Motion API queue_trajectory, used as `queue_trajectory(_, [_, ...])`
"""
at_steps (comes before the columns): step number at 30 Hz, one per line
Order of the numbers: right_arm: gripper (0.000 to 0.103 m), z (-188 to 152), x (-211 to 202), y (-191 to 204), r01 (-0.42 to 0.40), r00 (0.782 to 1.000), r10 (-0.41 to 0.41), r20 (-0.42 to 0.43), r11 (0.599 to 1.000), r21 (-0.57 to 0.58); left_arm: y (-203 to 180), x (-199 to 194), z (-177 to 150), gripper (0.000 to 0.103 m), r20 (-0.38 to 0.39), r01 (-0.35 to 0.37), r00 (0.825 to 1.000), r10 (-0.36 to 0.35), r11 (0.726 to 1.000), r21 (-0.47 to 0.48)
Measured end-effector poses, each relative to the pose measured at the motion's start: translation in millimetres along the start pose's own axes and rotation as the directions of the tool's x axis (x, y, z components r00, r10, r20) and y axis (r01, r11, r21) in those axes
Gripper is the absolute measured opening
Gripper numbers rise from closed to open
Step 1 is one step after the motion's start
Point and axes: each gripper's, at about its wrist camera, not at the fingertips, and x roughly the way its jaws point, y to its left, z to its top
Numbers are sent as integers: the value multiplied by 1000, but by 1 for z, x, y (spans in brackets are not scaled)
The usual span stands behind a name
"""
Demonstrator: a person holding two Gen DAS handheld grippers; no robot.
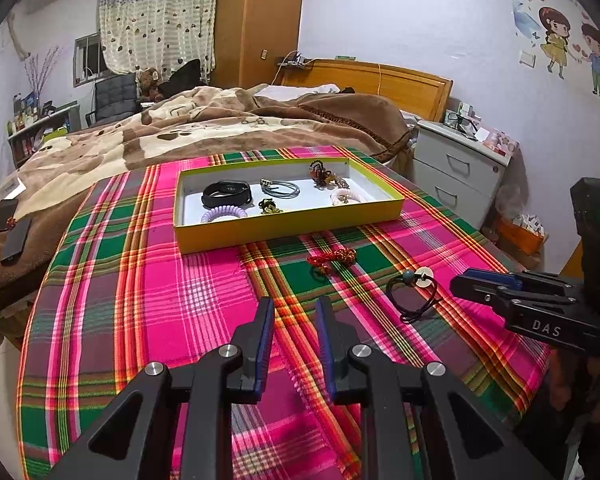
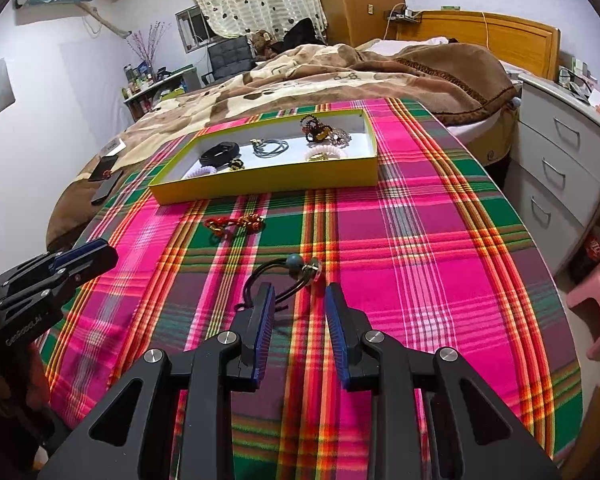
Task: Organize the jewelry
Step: 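Grasp the red beaded bracelet with the left tool while the right tool grasps the black cord bracelet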
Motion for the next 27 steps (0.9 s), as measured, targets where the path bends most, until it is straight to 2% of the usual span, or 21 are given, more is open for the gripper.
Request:
queue_trajectory(4, [27, 6, 10, -3, -1, 1000, 1, -13, 1000, 7, -1, 10, 7, 22, -12, 13, 1000, -13, 1000, 12])
queue_trajectory(8, [27, 10, 20, -3, -1, 1000, 2, -31, 1000, 4, -1, 24, 14, 32, -33, 45, 998, -44, 999, 11])
queue_trajectory(25, [27, 14, 43, -2, 15, 995, -19, -94, 999, -40, -13, 98, 38, 32, -161, 103, 983, -87, 990, 93])
queue_trajectory(27, [24, 14, 43, -1, 19, 995, -23, -93, 999, -45, -17, 104, 40, 32, -173, 116, 980, -97, 988, 104])
